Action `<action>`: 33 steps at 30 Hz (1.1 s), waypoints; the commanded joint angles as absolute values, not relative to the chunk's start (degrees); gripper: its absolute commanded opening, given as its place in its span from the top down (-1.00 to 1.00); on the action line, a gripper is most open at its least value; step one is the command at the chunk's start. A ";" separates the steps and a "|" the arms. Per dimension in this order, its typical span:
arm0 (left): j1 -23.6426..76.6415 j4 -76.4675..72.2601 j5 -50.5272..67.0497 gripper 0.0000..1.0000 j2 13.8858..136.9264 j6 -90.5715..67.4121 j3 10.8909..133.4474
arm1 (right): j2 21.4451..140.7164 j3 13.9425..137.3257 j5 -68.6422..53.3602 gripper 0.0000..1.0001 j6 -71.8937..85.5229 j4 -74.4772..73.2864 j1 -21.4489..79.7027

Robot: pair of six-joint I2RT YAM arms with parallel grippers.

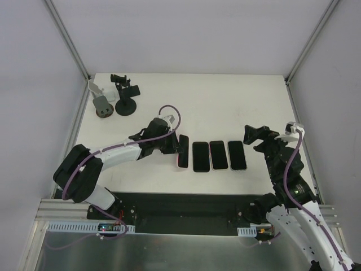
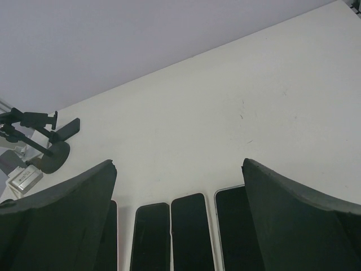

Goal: Remove the phone from the phone stand

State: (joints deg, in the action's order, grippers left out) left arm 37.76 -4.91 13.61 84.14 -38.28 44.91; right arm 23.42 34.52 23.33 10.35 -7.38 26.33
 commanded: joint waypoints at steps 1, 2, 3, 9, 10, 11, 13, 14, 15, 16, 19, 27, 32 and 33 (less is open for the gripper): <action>37.00 -16.42 20.38 1.00 85.86 -45.08 41.93 | 20.92 33.75 24.26 -0.93 7.65 -7.64 26.10; 36.74 -18.26 20.65 1.00 86.48 -45.44 41.14 | 20.48 33.84 24.26 -0.93 7.47 -8.26 26.10; 36.65 -18.72 21.09 1.00 87.79 -45.53 40.96 | 20.22 33.84 24.17 -0.93 7.12 -8.70 26.10; 36.04 -25.92 24.34 1.00 92.36 -48.07 39.46 | 19.51 33.84 23.03 -0.93 7.03 -9.93 26.10; 36.04 -26.28 24.52 1.00 92.81 -48.25 39.46 | 19.51 33.92 22.68 -0.93 7.12 -10.11 26.10; 35.95 -26.37 25.13 1.00 93.25 -48.60 39.72 | 19.42 33.84 22.59 -0.93 7.03 -10.37 26.10; 36.03 -27.16 25.40 1.00 94.04 -49.13 39.55 | 19.34 33.93 22.33 -0.93 7.12 -10.55 26.10; 36.04 -27.25 25.31 1.00 94.04 -49.57 39.03 | 19.16 33.93 22.32 -0.93 7.12 -10.81 26.10; 35.95 -27.42 24.44 1.00 94.04 -49.92 38.68 | 19.16 33.84 22.24 -0.93 7.03 -10.90 26.10; 36.03 -27.42 23.91 1.00 93.87 -50.27 38.15 | 18.99 33.75 22.15 -0.93 7.03 -10.90 26.10; 35.95 -27.42 22.07 0.98 94.13 -51.67 36.83 | 18.90 33.40 21.71 -0.93 7.29 -10.99 26.19; 35.42 -26.28 18.90 0.38 95.62 -52.30 35.68 | 18.81 32.87 20.74 -0.93 7.56 -11.07 26.19; 35.42 -22.95 20.03 0.07 96.59 -49.31 38.49 | 18.81 32.78 20.65 -0.93 7.03 -11.69 26.10; 35.42 -22.50 20.04 0.02 96.50 -49.05 38.76 | 18.81 32.78 20.65 -0.93 6.94 -11.86 26.10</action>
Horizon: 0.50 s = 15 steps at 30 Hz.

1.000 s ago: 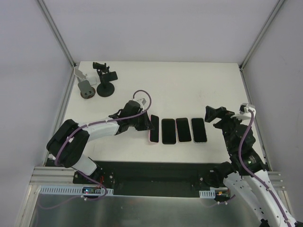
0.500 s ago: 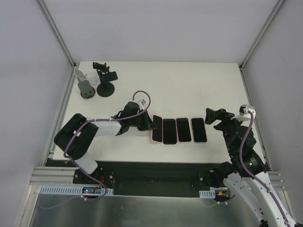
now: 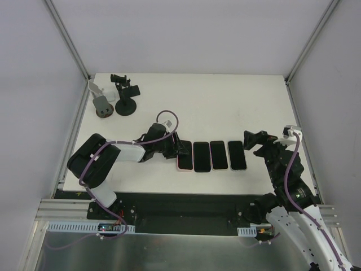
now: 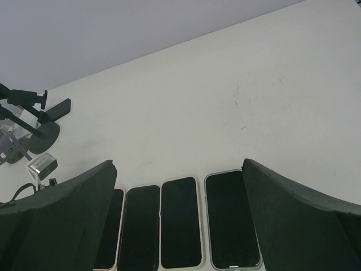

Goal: Remove the phone from the phone stand

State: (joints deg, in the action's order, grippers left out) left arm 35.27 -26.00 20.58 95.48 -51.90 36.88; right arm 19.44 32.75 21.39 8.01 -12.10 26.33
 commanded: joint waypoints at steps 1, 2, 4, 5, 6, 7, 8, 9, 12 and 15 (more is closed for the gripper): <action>35.51 -21.80 19.95 -0.04 96.42 -48.61 39.19 | 18.81 32.87 20.74 -0.93 6.60 -11.87 26.10; 35.42 -21.19 19.52 -0.11 95.72 -48.34 39.37 | 18.90 32.87 20.74 -0.93 6.42 -11.95 26.19; 35.51 -18.82 18.90 -0.32 95.10 -47.21 39.99 | 18.81 32.87 20.74 -0.93 5.80 -12.13 26.19; 35.51 -17.76 18.72 -0.39 94.58 -46.85 40.34 | 18.90 32.87 20.83 -0.93 5.71 -12.22 26.19; 35.59 -15.06 18.20 -0.49 94.31 -46.58 40.69 | 18.98 32.87 20.83 -0.93 5.71 -12.22 26.10; 35.77 -13.90 17.93 -0.53 94.22 -46.15 41.48 | 19.07 32.87 20.83 -0.93 5.63 -12.30 26.10; 36.03 -12.84 17.67 -0.57 93.78 -45.88 41.66 | 19.16 32.78 20.92 -0.93 5.36 -12.30 26.10; 36.21 -11.53 17.23 -0.65 93.61 -45.79 41.75 | 19.16 32.78 21.00 -0.93 5.27 -12.22 26.10; 37.53 -8.89 14.52 -0.77 92.29 -45.44 41.92 | 19.51 32.78 21.27 -0.93 4.57 -12.22 26.19; 37.79 -4.85 12.14 -0.90 90.44 -44.21 42.71 | 19.86 32.61 21.79 -0.93 3.00 -12.22 26.19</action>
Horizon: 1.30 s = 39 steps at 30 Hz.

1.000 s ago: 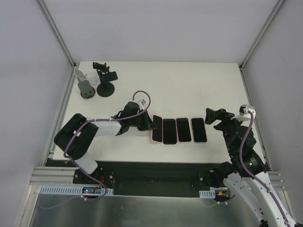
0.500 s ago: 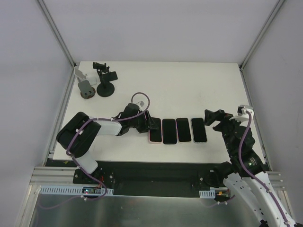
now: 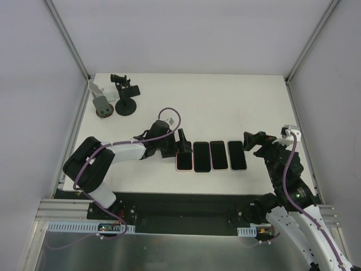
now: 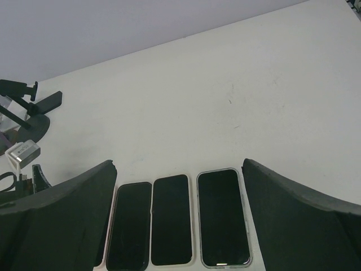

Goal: Remove the phone from the phone stand

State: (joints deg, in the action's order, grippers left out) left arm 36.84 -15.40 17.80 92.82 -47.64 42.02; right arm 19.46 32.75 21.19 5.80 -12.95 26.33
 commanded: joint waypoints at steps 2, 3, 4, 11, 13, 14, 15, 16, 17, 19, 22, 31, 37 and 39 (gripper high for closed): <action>37.71 -1.42 8.63 -0.98 88.52 -42.72 43.76 | 20.04 32.43 22.15 -0.93 2.03 -12.39 26.10; 37.71 -0.28 7.40 -0.98 87.72 -41.93 44.20 | 20.30 32.34 22.50 -0.93 1.24 -12.57 26.10; 37.53 1.13 4.95 -0.98 86.93 -39.92 45.34 | 20.48 32.34 22.41 -0.93 0.80 -12.83 26.10; 30.42 9.40 -1.39 -0.98 74.65 -34.02 47.72 | 19.60 32.34 25.39 -0.93 -2.72 -15.03 26.19; 27.79 12.38 -2.11 -0.98 71.47 -31.48 49.03 | 18.29 32.26 27.77 -0.93 -3.69 -15.64 26.10; 26.90 13.35 -2.46 -0.98 68.15 -30.77 49.48 | 17.85 32.34 28.90 -0.93 -4.65 -15.82 26.19; 26.29 15.71 -4.20 -0.98 66.64 -30.50 50.18 | 17.41 32.34 31.18 -0.93 -5.35 -16.08 26.10; 25.50 17.21 -5.61 -0.98 65.14 -29.37 51.93 | 17.05 32.43 32.51 -0.93 -5.88 -16.61 26.19; 25.40 18.36 -6.84 -0.98 62.17 -28.31 52.99 | 16.27 32.78 33.74 -0.93 -7.28 -16.79 26.10; 25.49 20.90 -11.41 -0.98 59.08 -24.72 55.62 | 15.56 33.05 36.73 -0.93 -8.69 -17.14 26.10; 25.49 21.18 -15.98 -0.98 52.14 -21.20 56.42 | 13.63 33.75 39.98 -0.93 -11.94 -16.96 26.19; 25.49 21.09 -24.08 -0.98 35.08 -14.16 57.74 | 7.30 34.19 47.55 -0.93 -21.96 -10.65 26.10; 25.49 21.09 -25.23 -0.98 27.08 -10.63 58.71 | 4.84 34.45 47.81 -0.93 -25.92 -4.58 26.19; 25.49 21.09 -25.66 -0.98 24.62 -11.07 57.40 | 4.40 34.37 47.64 -0.93 -26.54 -3.35 26.10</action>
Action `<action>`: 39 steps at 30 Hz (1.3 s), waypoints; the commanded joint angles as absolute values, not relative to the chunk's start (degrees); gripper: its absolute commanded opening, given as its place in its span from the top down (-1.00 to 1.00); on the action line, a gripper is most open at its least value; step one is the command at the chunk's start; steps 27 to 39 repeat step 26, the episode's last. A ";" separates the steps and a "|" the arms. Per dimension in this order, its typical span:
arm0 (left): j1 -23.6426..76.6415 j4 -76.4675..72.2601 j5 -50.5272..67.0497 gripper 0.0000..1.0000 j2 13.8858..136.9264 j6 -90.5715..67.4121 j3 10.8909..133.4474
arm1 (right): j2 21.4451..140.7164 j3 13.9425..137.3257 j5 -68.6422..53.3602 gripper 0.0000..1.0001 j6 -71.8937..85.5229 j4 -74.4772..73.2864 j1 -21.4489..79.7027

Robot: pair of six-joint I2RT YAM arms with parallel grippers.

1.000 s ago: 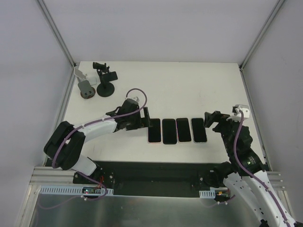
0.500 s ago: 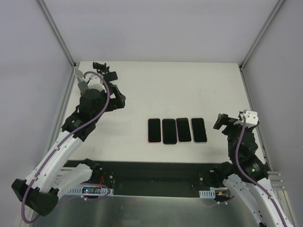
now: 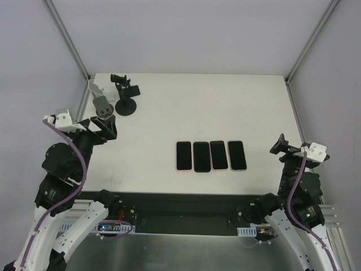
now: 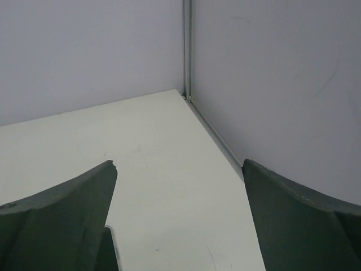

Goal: Remove the phone from the phone stand

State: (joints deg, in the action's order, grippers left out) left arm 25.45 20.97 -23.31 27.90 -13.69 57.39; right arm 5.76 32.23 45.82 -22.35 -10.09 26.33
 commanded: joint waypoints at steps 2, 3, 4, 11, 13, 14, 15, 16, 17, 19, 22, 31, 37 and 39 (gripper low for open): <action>25.40 21.18 -26.19 -0.98 22.60 -11.86 56.61 | 4.13 34.45 47.55 -0.93 -26.54 -2.90 26.10; 25.49 21.18 -26.10 -0.98 21.98 -12.39 55.91 | 3.87 34.45 47.29 -0.93 -26.37 -2.64 26.10; 25.49 21.18 -26.19 -0.98 21.45 -12.48 55.81 | 3.69 34.45 47.20 -0.93 -26.37 -2.72 26.10; 25.49 21.01 -26.90 -0.98 20.21 -12.57 55.55 | 2.46 34.28 46.93 -0.93 -26.11 -3.08 26.10; 25.49 21.09 -26.89 -0.98 20.39 -13.09 55.37 | 2.29 34.19 46.76 -0.93 -25.75 -3.34 26.02; 25.49 21.09 -26.98 -0.98 20.48 -13.18 55.28 | 2.20 34.28 46.76 -0.93 -25.75 -3.43 26.10; 25.49 21.09 -26.81 -0.98 20.48 -13.53 55.02 | 2.20 34.19 46.76 -0.93 -25.66 -3.43 26.10; 25.49 21.09 -26.72 -0.98 20.65 -13.80 54.93 | 2.11 34.19 46.76 -0.93 -25.66 -3.43 26.10; 25.40 21.09 -26.72 -0.98 20.65 -13.97 54.93 | 2.20 34.10 46.67 -0.93 -25.58 -3.43 26.10; 25.49 21.01 -26.54 -0.98 20.74 -14.06 54.93 | 2.20 34.19 46.67 -0.93 -25.58 -3.51 26.10; 25.49 20.92 -26.63 -0.98 20.48 -13.80 55.11 | 2.20 34.19 46.76 -0.93 -25.49 -3.52 26.10; 25.49 20.83 -27.16 -0.98 20.30 -13.71 54.93 | 1.93 34.10 46.58 -0.93 -25.31 -3.51 26.19; 25.49 20.83 -27.16 -0.98 20.30 -13.71 54.93 | 1.93 34.10 46.58 -0.93 -25.31 -3.51 26.19; 25.49 20.83 -27.16 -0.98 20.30 -13.71 54.93 | 1.93 34.10 46.58 -0.93 -25.31 -3.51 26.19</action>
